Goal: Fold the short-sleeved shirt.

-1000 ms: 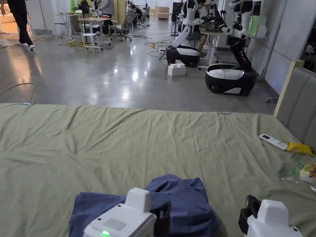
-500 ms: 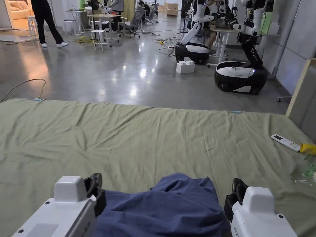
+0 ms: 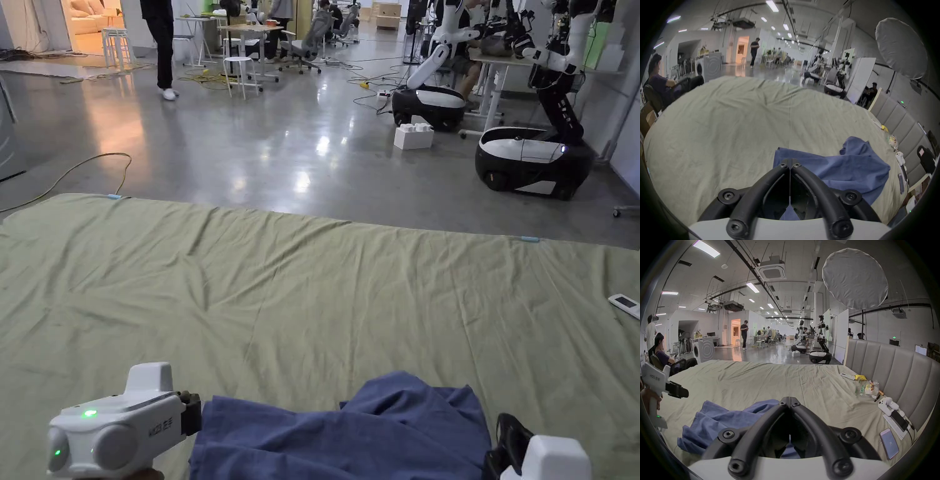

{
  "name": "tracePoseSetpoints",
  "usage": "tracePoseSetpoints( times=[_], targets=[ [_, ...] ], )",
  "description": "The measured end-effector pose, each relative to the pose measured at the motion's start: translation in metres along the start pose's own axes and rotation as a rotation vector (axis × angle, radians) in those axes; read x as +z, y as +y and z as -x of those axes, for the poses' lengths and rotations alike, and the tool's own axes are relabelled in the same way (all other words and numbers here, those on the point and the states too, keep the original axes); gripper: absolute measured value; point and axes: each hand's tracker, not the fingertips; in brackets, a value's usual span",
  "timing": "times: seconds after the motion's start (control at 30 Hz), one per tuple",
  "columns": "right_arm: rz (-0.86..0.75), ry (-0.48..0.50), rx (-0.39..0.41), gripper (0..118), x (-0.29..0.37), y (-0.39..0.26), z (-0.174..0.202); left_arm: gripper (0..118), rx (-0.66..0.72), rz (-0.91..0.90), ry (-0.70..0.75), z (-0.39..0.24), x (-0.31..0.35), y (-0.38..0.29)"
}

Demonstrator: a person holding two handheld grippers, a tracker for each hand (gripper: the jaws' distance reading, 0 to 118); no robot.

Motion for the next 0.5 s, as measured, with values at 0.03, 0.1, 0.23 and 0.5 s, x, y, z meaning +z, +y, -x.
tracePoseSetpoints(
  times=[0.03, 0.1, 0.23, 0.5],
  targets=[
    [0.009, -0.001, 0.001, 1, -0.003, -0.003, 0.000, 28, 0.003, 0.041, 0.007, 0.001, -0.011, 0.004],
    [0.031, -0.005, 0.000, 1, -0.011, -0.010, -0.002, 73, 0.003, 0.085, 0.006, -0.004, -0.029, 0.012],
    [0.068, -0.019, -0.004, 1, -0.020, -0.021, -0.008, 83, -0.019, 0.165, 0.031, -0.011, -0.062, 0.019],
    [0.137, -0.060, -0.006, 1, -0.038, -0.040, -0.030, 53, -0.159, 0.261, 0.136, -0.012, -0.145, 0.003]
  ],
)
